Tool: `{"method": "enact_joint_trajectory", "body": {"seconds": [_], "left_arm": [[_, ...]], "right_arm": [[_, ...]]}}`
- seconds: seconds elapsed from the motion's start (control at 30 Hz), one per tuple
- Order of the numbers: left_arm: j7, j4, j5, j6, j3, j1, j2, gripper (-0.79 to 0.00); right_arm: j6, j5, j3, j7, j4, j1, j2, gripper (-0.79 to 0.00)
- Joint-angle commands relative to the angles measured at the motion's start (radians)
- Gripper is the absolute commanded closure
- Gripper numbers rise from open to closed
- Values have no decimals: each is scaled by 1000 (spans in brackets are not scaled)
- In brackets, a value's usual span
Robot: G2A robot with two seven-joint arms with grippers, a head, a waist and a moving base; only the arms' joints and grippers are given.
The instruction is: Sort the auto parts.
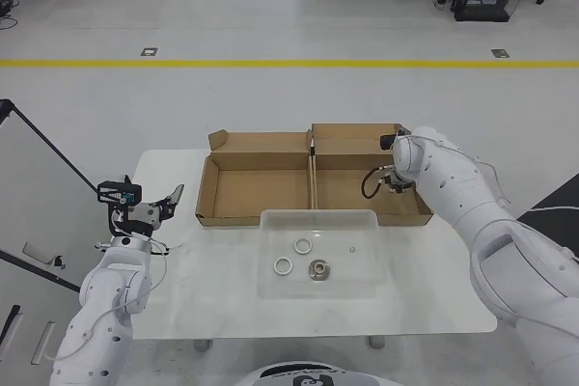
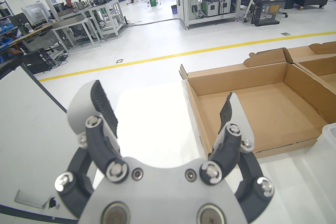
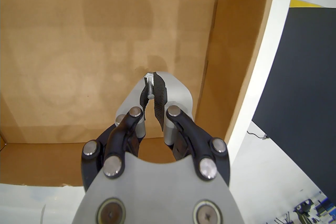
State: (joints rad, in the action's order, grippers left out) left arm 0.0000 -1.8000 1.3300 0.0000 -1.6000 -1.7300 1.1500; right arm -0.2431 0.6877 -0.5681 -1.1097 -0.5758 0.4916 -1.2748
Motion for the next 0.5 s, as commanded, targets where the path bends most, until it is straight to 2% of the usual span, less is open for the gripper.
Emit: {"method": "enact_joint_trajectory", "body": {"seconds": [0.0, 0.2, 0.23, 0.3, 0.37, 0.4, 0.47], "left_arm": [[0, 0, 0, 0, 0, 0, 0, -785], [0, 0, 0, 0, 0, 0, 0, -785], [0, 0, 0, 0, 0, 0, 0, -785], [0, 0, 0, 0, 0, 0, 0, -785], [0, 0, 0, 0, 0, 0, 0, -785], [0, 0, 0, 0, 0, 0, 0, -785], [0, 0, 0, 0, 0, 0, 0, -785]], "right_arm": [[5, 1, 2, 1, 15, -1, -7, 0], [16, -1, 1, 8, 58, -5, -26, 0], [18, -1, 1, 9, 65, -6, -29, -28], [19, 0, 0, 10, 75, -8, -34, -228], [20, 2, -1, 16, 84, -10, -39, -357], [19, 2, -3, 20, 88, -11, -41, -379], [20, 4, -5, 26, 94, -14, -44, -563]]}}
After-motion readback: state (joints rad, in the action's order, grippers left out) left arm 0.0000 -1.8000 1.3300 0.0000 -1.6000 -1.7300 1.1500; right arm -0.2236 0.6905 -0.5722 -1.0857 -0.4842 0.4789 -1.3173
